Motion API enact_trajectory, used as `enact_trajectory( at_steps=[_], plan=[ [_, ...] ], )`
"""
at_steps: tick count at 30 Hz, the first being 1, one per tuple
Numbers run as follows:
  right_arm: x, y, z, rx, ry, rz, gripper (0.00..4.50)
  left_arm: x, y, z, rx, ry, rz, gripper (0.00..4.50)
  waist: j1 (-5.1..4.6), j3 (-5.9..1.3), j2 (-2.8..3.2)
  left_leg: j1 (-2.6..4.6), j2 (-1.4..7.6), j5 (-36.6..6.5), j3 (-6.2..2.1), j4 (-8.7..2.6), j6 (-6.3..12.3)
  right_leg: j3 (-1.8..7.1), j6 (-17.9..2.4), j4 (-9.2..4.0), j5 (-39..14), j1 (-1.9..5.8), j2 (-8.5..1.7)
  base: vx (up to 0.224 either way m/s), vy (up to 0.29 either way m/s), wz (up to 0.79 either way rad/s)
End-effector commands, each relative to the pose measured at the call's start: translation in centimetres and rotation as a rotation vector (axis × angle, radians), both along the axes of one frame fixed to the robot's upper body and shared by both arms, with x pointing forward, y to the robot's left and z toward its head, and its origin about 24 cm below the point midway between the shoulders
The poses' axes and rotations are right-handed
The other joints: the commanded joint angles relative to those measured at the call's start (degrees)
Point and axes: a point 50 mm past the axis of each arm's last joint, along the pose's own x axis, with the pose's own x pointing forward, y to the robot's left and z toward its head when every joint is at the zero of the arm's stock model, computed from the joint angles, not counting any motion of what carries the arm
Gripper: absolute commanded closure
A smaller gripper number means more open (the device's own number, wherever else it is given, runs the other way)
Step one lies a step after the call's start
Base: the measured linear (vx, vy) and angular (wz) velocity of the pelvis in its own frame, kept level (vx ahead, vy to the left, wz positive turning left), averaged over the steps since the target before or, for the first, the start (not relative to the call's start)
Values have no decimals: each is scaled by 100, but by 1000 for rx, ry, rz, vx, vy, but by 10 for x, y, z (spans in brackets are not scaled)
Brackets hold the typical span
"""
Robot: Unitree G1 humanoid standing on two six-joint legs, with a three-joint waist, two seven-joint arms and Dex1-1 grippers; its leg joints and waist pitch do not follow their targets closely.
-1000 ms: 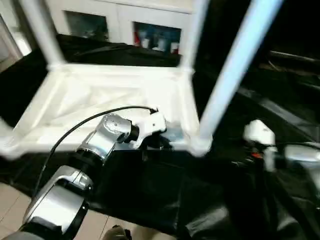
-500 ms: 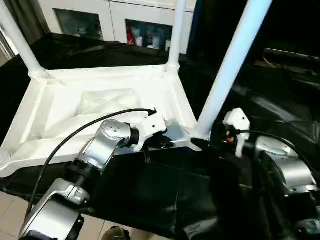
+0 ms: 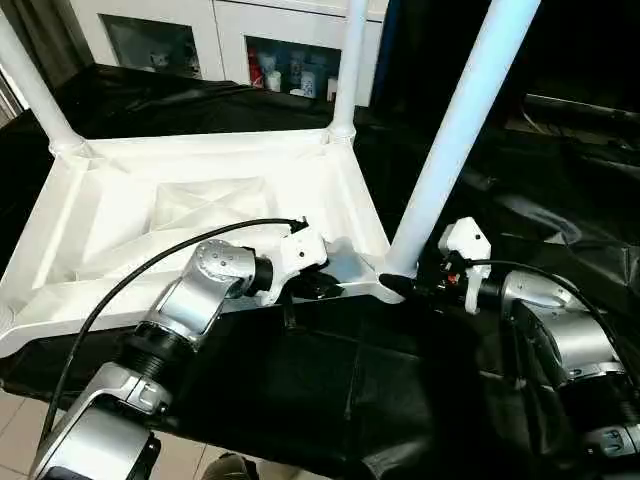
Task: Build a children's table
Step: Rotate leg to tighten
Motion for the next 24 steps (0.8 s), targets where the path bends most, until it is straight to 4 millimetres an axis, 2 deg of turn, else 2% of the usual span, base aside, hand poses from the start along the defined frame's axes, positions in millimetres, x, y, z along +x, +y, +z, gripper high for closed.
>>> enact_trajectory(
  at_steps=[1,3,5,8,11,13,15,16,17,18,19,20,21,22,23,24],
  plan=[
    [0,3,-3,-2,4,12,174,-5,14,-18,39,81,46,450,27,-341,-115,48,60,-1546,-44,-382,308,129,-922,-528,-2289,277,-232,0,0,0],
    [0,4,-6,4,11,-3,175,-5,15,-18,36,80,66,450,23,-334,-114,46,61,-1571,-48,-387,297,129,-901,-537,-2360,275,-235,0,0,0],
    [1,4,-12,36,21,-71,179,-2,15,-19,32,72,102,450,2,-327,-128,46,54,-1674,-55,-395,261,123,-828,-560,-2602,262,-237,0,0,0],
    [1,4,-21,68,29,-172,181,3,11,-19,18,55,168,450,-44,-308,-118,72,58,-1934,-83,-423,150,106,-674,-624,-3097,217,-242,0,0,0],
    [-1,11,-30,83,39,-250,182,7,3,-20,6,41,229,450,-75,-309,-119,94,54,-2085,-95,-438,86,106,-617,-643,-3195,202,-234,0,0,0],
    [-1,26,-42,69,44,-367,182,11,-13,-23,-19,28,292,450,-112,-313,-81,115,52,-2277,-116,-468,19,83,-564,-694,-3303,182,-235,0,0,0],
    [-2,41,-51,45,48,-465,182,13,-30,-24,-42,15,334,450,-126,-314,-96,107,46,-2325,-131,-488,-7,67,-541,-706,-3309,194,-230,0,0,0],
    [-1,54,-53,57,59,-515,182,13,-43,-24,-55,6,341,450,-133,-314,-56,133,43,-2446,-132,-501,-32,64,-526,-721,-3328,175,-224,0,0,0],
    [0,61,-54,65,65,-532,182,13,-48,-24,-61,2,342,450,-146,-299,-60,147,40,-2523,-132,-503,-34,61,-516,-744,-3363,154,-221,0,0,0],
    [0,70,-54,75,73,-552,182,12,-56,-24,-69,-4,342,450,-182,-266,-48,210,32,-2913,-160,-522,-57,5,-427,-820,-3675,130,-218,0,0,0],
    [0,73,-54,79,73,-558,182,12,-59,-24,-72,-6,342,450,-191,-252,-49,241,22,-3071,-177,-525,-66,-24,-357,-858,-3849,122,-213,0,0,0],
    [0,78,-53,77,69,-545,182,12,-63,-24,-75,-11,338,450,-213,-247,-1,335,16,-3369,-194,-504,-82,-83,-248,-958,-4058,86,-212,-40,67,-6],
    [0,82,-52,77,62,-534,148,11,-66,-23,-79,-16,330,450,-224,-265,13,361,17,-3441,-208,-502,-68,-123,-226,-978,-4015,111,-220,0,0,0],
    [1,85,-51,79,56,-531,127,11,-69,-23,-82,-20,323,450,-249,-269,27,313,35,-3490,-238,-557,-26,-201,-228,-984,-3815,202,-239,-7,55,-6],
    [2,86,-50,88,54,-533,114,10,-70,-22,-85,-21,318,450,-245,-284,45,270,59,-3465,-266,-612,-14,-229,-253,-962,-3578,287,-284,14,57,-6],
    [2,86,-50,95,54,-538,114,10,-71,-22,-86,-21,315,450,-247,-298,61,266,68,-3442,-289,-640,-18,-222,-353,-957,-3342,304,-324,14,57,-6]
  ],
)
